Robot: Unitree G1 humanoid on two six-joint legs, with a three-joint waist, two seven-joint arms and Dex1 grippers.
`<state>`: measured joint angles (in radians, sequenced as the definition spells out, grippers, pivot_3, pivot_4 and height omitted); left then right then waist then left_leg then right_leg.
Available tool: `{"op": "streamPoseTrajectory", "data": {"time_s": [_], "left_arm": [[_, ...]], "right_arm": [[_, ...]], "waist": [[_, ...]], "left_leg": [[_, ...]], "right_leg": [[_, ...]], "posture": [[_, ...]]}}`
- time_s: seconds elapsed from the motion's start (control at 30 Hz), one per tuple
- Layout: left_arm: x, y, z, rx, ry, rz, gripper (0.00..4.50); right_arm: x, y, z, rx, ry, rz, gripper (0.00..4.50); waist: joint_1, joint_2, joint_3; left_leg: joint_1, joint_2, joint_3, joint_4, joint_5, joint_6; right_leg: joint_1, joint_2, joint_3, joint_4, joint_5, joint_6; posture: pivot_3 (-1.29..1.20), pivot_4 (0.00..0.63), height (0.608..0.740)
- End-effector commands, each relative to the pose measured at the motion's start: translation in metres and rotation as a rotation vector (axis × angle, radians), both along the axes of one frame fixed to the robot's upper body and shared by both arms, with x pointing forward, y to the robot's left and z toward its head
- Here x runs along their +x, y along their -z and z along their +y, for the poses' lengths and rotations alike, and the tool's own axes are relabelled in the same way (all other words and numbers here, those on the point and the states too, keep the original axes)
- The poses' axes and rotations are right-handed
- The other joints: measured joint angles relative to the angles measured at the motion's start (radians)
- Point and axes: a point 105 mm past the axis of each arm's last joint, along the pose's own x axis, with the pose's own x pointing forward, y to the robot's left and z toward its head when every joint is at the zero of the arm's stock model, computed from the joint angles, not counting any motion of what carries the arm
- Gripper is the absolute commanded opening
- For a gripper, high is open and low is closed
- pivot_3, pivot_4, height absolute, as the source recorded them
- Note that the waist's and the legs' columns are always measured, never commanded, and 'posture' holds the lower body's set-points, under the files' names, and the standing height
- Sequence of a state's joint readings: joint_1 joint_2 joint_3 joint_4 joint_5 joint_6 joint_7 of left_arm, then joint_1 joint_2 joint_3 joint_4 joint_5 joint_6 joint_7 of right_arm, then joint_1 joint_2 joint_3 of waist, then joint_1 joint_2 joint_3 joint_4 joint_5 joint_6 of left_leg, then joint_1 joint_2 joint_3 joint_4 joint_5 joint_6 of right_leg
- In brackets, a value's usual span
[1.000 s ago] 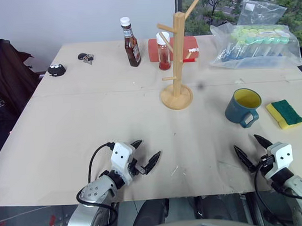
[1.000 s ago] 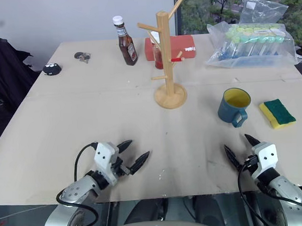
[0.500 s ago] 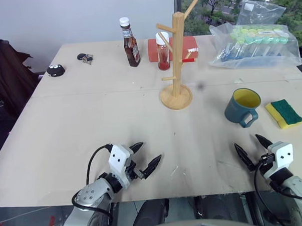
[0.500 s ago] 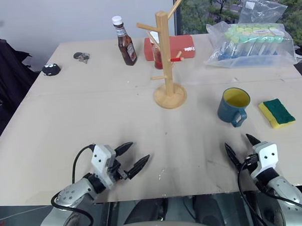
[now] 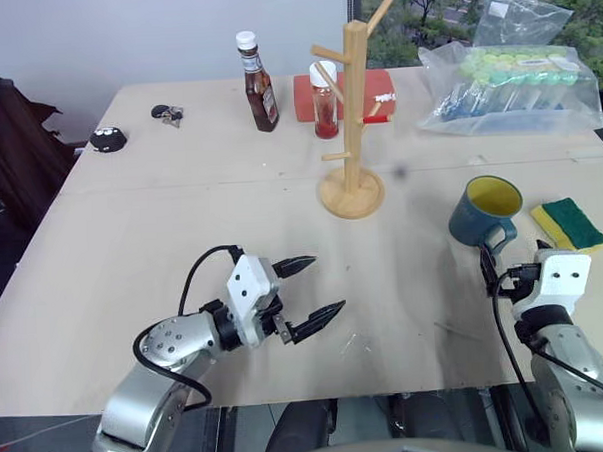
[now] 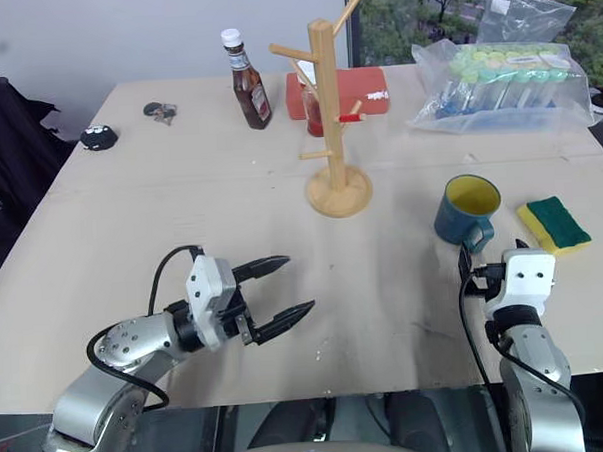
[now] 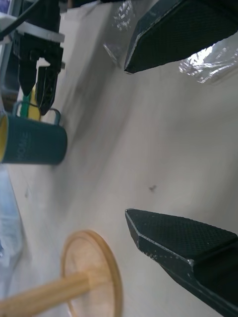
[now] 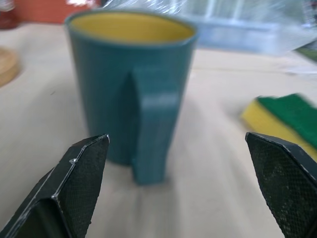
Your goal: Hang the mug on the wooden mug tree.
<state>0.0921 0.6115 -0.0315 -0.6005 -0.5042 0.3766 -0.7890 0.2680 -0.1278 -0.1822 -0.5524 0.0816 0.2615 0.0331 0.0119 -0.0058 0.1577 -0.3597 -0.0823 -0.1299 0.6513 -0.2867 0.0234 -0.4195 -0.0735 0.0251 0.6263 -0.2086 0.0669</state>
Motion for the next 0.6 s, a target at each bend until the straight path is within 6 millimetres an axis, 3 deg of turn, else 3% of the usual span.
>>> {"op": "streamPoseTrajectory", "data": {"time_s": [0.03,0.27,0.6], "left_arm": [[-0.004,-0.018,-0.002,0.0,0.055,-0.049,4.5],[-0.007,-0.034,0.003,0.024,0.101,-0.062,4.5],[-0.008,-0.048,0.0,0.043,0.106,-0.096,4.5]], "right_arm": [[-0.003,-0.016,0.001,-0.012,0.099,-0.054,4.46],[0.0,-0.011,0.021,0.04,0.145,-0.035,4.46],[0.013,0.008,0.003,0.094,0.255,-0.002,4.46]], "waist": [[-0.001,0.0,0.0],[-0.003,0.001,0.0],[-0.01,0.001,0.0]], "left_leg": [[-0.001,0.0,0.0,0.0,0.0,0.0],[-0.001,0.0,0.0,0.0,0.001,-0.001],[-0.001,0.0,0.0,0.0,0.001,-0.001]], "right_leg": [[-0.001,0.0,0.0,0.0,0.0,0.0],[-0.001,0.001,0.0,0.0,0.0,0.0],[-0.001,0.001,0.0,0.0,0.0,0.0]], "posture": [[0.0,0.15,0.74],[0.0,0.15,0.74],[0.0,0.15,0.74]]}}
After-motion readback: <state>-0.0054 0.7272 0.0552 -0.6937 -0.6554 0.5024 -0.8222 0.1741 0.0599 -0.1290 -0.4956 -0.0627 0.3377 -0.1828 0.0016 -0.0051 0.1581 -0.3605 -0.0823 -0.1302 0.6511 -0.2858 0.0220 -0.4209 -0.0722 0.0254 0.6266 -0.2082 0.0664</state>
